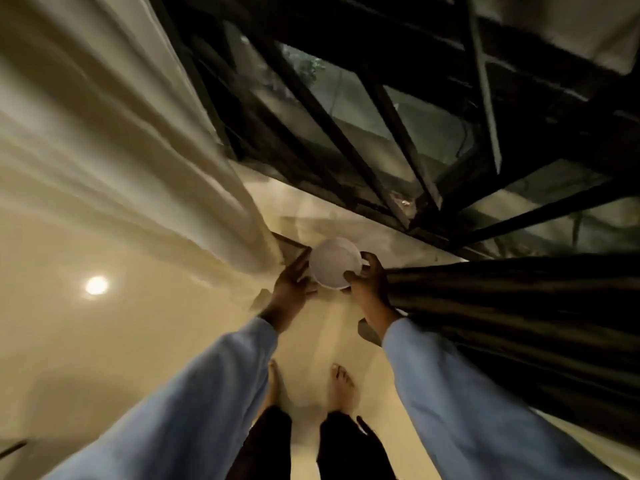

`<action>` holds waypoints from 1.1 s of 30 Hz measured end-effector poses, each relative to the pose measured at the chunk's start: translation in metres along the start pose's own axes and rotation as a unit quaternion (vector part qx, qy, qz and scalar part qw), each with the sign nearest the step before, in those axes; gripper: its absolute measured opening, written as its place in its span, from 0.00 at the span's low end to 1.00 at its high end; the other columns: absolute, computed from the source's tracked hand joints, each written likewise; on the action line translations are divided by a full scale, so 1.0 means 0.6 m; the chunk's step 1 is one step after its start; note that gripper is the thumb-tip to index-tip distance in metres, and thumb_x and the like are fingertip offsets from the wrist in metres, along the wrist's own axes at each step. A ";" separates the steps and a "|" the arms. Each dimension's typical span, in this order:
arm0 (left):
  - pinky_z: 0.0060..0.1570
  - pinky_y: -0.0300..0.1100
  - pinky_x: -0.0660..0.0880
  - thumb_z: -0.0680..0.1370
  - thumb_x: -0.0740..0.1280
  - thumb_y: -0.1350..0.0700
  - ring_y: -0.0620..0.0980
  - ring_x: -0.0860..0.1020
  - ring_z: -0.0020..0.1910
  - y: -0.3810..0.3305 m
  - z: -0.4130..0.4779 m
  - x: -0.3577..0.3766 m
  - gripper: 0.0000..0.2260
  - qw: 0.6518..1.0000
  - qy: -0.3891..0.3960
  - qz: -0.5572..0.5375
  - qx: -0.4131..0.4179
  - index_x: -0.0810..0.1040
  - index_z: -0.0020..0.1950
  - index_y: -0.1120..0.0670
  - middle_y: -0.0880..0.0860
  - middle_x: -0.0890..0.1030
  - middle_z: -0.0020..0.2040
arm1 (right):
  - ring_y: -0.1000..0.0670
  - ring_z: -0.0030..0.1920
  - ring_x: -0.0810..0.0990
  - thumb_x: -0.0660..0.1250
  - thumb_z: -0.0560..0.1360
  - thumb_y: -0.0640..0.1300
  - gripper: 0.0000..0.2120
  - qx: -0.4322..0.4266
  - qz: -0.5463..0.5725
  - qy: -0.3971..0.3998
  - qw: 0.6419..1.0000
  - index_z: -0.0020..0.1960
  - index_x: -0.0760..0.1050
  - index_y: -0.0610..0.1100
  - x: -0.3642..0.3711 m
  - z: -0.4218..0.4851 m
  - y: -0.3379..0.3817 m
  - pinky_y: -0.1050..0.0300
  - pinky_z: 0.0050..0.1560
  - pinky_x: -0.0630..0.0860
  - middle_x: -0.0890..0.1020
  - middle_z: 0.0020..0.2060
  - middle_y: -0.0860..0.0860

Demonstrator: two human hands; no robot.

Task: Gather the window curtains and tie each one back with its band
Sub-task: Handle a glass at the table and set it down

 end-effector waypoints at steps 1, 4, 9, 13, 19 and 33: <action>0.46 0.43 0.78 0.80 0.61 0.66 0.53 0.79 0.54 -0.015 -0.044 -0.022 0.23 1.000 -0.007 -0.013 0.004 0.66 0.73 0.48 0.49 0.74 0.65 | 0.38 0.64 0.73 0.70 0.71 0.29 0.26 -0.016 -0.021 0.025 0.999 0.64 0.72 0.49 0.012 -0.039 0.015 0.38 0.51 0.81 0.74 0.66 0.41; 0.54 0.54 0.77 0.81 0.60 0.63 0.59 0.80 0.54 -0.034 -0.140 -0.074 0.20 0.999 -0.035 -0.006 0.018 0.69 0.68 0.43 0.46 0.78 0.59 | 0.45 0.61 0.72 0.68 0.73 0.30 0.28 -0.072 -0.063 0.085 0.992 0.68 0.72 0.50 0.035 -0.121 0.040 0.66 0.39 0.80 0.74 0.65 0.47; 0.52 0.60 0.77 0.79 0.61 0.66 0.59 0.80 0.45 -0.077 -0.283 -0.146 0.18 0.989 -0.126 -0.012 0.081 0.74 0.66 0.53 0.53 0.81 0.50 | 0.48 0.59 0.71 0.67 0.74 0.32 0.29 -0.142 -0.153 0.184 0.960 0.72 0.69 0.48 0.094 -0.240 0.091 0.71 0.29 0.75 0.72 0.62 0.51; 0.49 0.59 0.79 0.77 0.60 0.67 0.58 0.80 0.43 -0.107 -0.416 -0.214 0.17 0.964 -0.229 -0.012 0.137 0.74 0.65 0.55 0.59 0.81 0.54 | 0.46 0.56 0.75 0.65 0.74 0.34 0.28 -0.192 -0.208 0.292 0.914 0.71 0.69 0.51 0.170 -0.357 0.139 0.58 0.34 0.82 0.74 0.61 0.51; 0.44 0.48 0.81 0.76 0.60 0.65 0.56 0.81 0.42 -0.115 -0.613 -0.323 0.20 0.905 -0.380 -0.045 0.188 0.73 0.66 0.54 0.57 0.80 0.57 | 0.49 0.45 0.80 0.65 0.73 0.34 0.25 -0.268 -0.239 0.429 0.829 0.66 0.68 0.52 0.298 -0.560 0.168 0.58 0.32 0.80 0.76 0.55 0.50; 0.45 0.45 0.82 0.77 0.64 0.59 0.49 0.83 0.43 -0.060 -1.061 -0.613 0.16 0.727 -0.622 -0.096 0.274 0.73 0.65 0.55 0.54 0.80 0.54 | 0.44 0.33 0.84 0.63 0.75 0.37 0.19 -0.348 -0.265 0.606 0.664 0.65 0.72 0.43 0.587 -1.073 0.112 0.58 0.32 0.79 0.80 0.54 0.45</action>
Point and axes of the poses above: each hand's wrist, its own z-axis towards the middle knuckle, its own x-axis out of the palm, y = z × x, the point moved 4 cm from there along z, towards the middle knuckle
